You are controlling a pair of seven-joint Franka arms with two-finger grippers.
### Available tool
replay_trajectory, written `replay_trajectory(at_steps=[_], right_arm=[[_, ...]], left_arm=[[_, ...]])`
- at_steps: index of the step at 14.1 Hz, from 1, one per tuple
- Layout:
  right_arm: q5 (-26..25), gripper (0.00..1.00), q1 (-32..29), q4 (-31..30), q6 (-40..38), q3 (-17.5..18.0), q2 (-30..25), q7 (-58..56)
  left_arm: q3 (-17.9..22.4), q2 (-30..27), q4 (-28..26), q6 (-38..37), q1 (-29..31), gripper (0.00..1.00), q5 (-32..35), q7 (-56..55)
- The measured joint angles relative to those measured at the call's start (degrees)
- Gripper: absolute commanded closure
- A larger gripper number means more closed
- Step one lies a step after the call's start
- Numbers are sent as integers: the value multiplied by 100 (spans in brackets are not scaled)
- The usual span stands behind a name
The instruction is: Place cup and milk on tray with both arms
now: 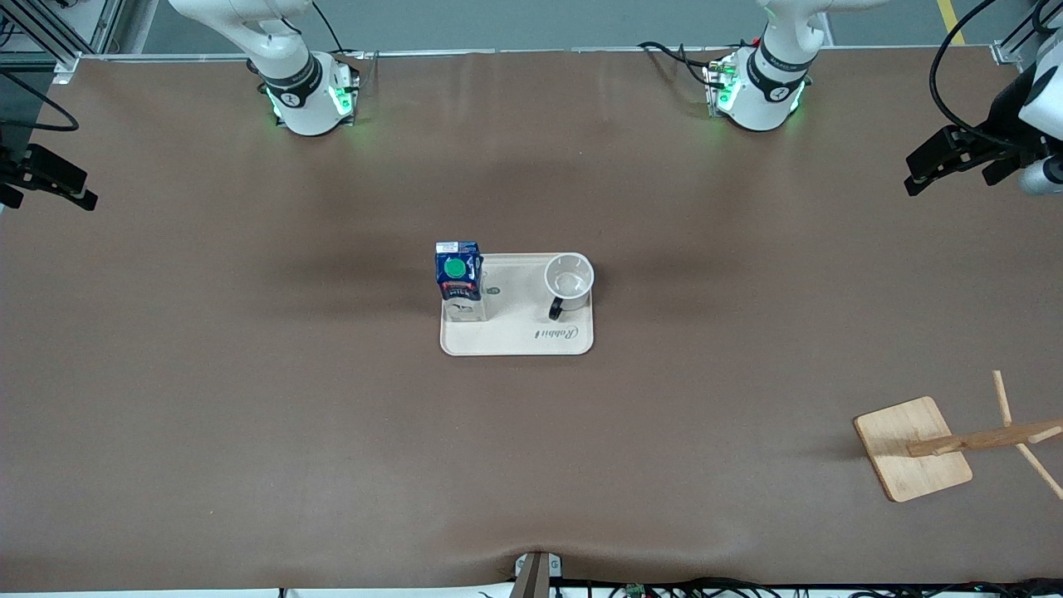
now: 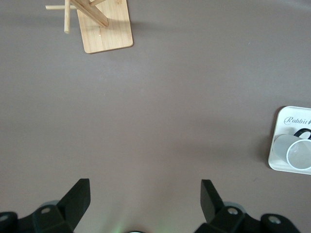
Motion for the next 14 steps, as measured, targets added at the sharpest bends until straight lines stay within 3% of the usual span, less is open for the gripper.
replay_trajectory(at_steps=[5,14], right_arm=[[0,0,0,0,0,0,0,0],[0,0,0,0,0,0,0,0]], left_arm=[[-12,-389,-561,357,6,0,-1,152],[0,-276,-363,286,26,0,-2,157]])
